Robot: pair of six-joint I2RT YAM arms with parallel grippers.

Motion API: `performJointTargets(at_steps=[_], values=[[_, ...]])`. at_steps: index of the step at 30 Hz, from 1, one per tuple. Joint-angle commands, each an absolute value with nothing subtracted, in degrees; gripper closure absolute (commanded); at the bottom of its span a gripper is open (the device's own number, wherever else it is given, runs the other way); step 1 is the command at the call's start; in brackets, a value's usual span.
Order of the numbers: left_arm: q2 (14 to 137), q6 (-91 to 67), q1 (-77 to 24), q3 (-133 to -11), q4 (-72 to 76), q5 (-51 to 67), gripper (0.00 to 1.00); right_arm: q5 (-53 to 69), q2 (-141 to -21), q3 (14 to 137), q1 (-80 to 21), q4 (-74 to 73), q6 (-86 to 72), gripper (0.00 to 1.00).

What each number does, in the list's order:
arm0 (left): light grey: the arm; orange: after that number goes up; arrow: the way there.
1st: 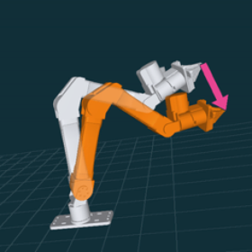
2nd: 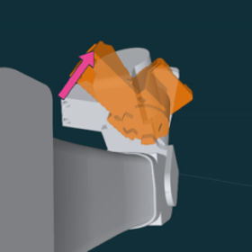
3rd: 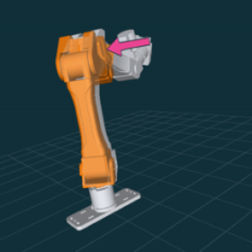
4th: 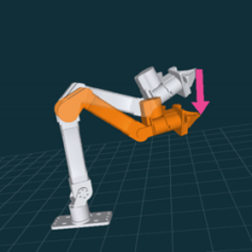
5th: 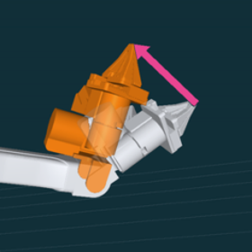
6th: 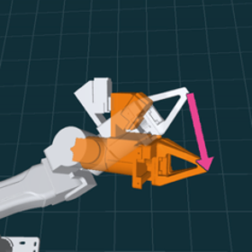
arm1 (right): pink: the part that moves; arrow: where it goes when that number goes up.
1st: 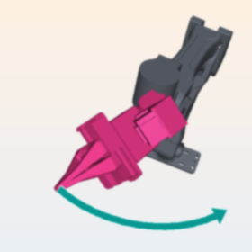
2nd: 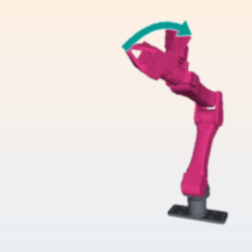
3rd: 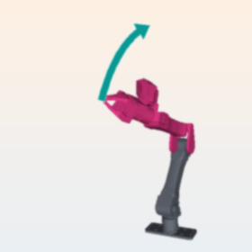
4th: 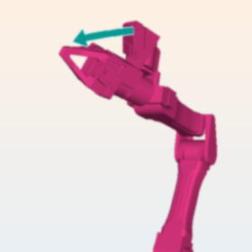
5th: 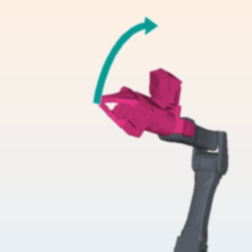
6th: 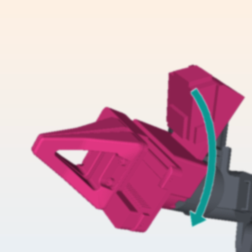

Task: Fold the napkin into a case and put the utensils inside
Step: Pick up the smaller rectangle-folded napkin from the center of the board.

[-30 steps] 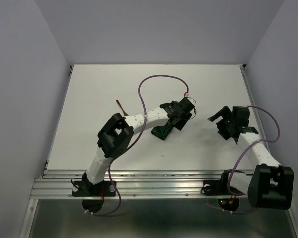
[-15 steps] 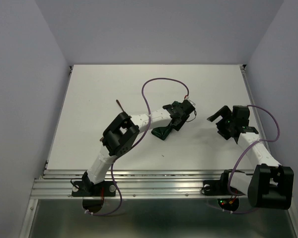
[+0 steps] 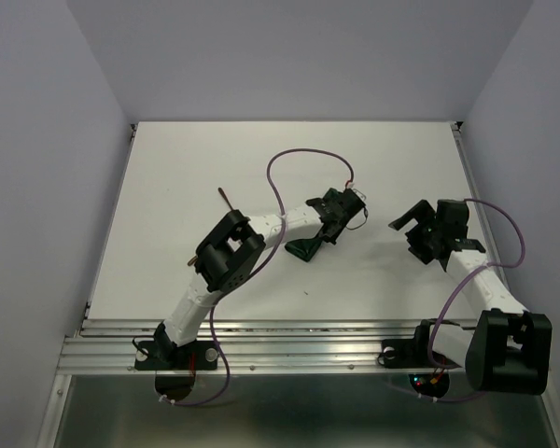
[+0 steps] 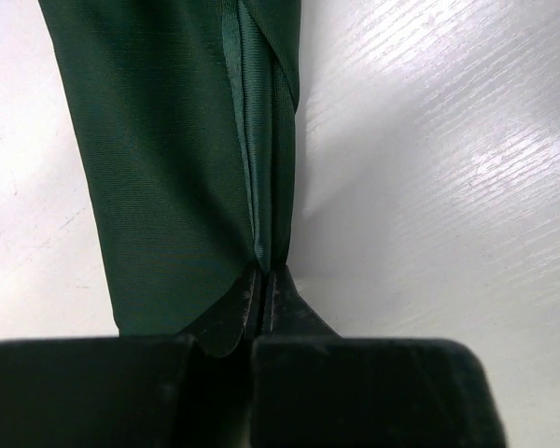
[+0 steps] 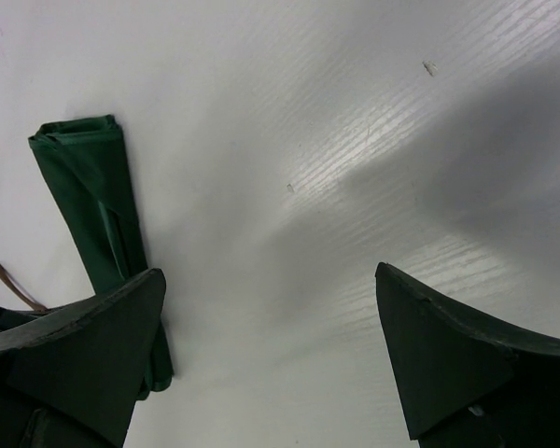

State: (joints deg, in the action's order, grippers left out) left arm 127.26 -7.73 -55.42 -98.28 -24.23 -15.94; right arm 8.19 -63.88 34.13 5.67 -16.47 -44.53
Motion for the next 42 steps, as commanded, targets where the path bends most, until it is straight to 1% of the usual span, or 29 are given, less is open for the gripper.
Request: performJointTargets(at_steps=[1,5,8,9,13,19,24,26,29,36,42], values=[[127.88,-7.74,-54.32,-97.21,-25.05,-13.27,1.0,8.52,-62.58,33.84,6.24,-16.7,-43.95,0.01],[126.74,-6.86,-53.79,-98.61,-26.01,-9.59,1.0,8.35,-62.58,33.93,6.24,-16.7,-43.86,0.01],[124.46,-6.42,-53.61,-99.93,-26.37,-1.34,1.0,8.17,-62.67,33.84,6.24,-16.61,-43.86,0.01],[123.32,-6.24,-53.53,-100.63,-26.45,3.38,1.0,8.17,-62.75,33.84,6.24,-16.61,-43.77,0.01],[121.47,-6.15,-53.35,-101.95,-27.16,11.06,1.0,8.17,-62.93,33.66,6.24,-16.09,-44.03,0.01],[122.08,-7.29,-53.0,-101.43,-25.84,20.73,1.0,8.0,-62.23,33.75,6.24,-15.91,-44.21,0.01],[122.43,-8.17,-52.56,-102.3,-24.61,31.01,1.0,8.0,-60.56,34.19,6.24,-16.17,-44.03,0.01],[122.69,-8.79,-52.21,-103.18,-24.44,33.21,1.0,8.87,-60.12,35.15,6.24,-17.14,-44.21,0.01],[123.13,-10.02,-51.51,-103.54,-23.56,40.22,1.0,8.53,-59.33,37.87,6.24,-18.54,-44.47,0.01],[122.52,-15.02,-49.4,-99.94,-15.13,53.76,1.0,5.8,-57.39,41.13,6.24,-21.18,-44.12,0.0],[124.89,-19.07,-46.15,-95.63,-5.73,61.95,1.0,5.27,-56.78,41.92,6.24,-21.53,-44.3,0.0]])
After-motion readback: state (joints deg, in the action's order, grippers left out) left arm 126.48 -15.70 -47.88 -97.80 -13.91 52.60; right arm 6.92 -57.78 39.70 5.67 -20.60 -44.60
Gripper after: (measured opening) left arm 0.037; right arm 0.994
